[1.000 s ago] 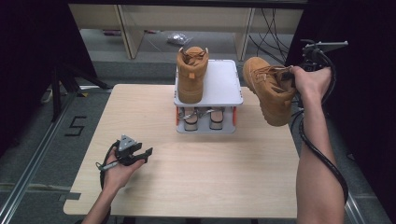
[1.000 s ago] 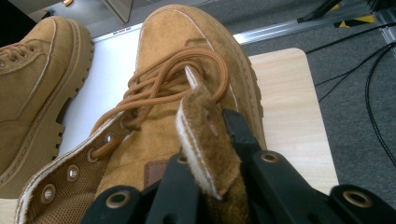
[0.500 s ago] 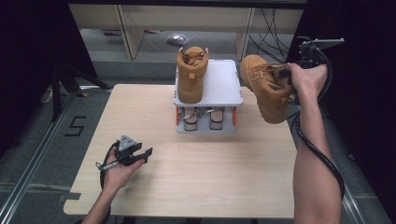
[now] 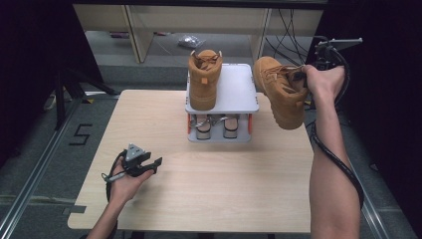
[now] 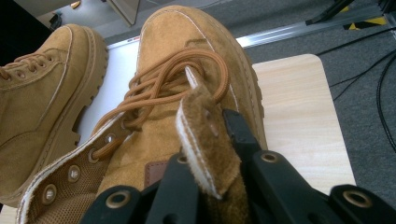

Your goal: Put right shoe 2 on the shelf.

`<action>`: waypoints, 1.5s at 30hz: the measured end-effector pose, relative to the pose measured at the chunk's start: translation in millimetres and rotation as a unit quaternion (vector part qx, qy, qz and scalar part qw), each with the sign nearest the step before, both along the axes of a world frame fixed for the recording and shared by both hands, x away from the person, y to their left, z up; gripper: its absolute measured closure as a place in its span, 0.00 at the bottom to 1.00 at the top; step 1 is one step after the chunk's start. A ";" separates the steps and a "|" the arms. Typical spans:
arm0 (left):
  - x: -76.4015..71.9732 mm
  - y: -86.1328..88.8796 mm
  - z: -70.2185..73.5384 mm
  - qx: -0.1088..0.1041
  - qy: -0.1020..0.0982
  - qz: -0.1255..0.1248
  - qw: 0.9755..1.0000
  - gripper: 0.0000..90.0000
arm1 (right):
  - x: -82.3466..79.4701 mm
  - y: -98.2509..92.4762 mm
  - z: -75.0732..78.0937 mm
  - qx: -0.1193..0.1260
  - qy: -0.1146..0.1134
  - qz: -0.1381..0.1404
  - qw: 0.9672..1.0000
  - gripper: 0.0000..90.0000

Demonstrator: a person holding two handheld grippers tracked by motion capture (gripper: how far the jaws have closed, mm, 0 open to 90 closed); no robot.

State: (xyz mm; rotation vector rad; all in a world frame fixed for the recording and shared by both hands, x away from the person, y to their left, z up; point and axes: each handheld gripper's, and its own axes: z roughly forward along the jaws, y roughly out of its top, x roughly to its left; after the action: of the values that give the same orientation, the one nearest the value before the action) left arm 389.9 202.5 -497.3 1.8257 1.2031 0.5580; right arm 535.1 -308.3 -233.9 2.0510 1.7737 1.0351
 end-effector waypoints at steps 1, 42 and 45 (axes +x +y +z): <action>0.1 0.0 -0.1 0.000 0.000 -0.001 1.000 0.53 | 0.4 0.2 0.3 -0.003 0.001 0.000 1.000 0.95; -0.2 0.7 1.6 -0.001 -0.001 0.002 1.000 0.53 | 23.9 42.4 12.2 0.010 0.003 0.008 1.000 0.95; -0.1 0.6 1.4 -0.001 0.000 0.002 1.000 0.53 | 24.9 45.5 13.5 0.009 0.004 0.011 1.000 0.95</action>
State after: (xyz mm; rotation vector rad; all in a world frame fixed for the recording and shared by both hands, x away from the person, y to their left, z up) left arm 389.8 203.1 -495.8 1.8205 1.2069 0.5591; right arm 559.9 -262.7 -220.3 2.0531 1.8017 1.0540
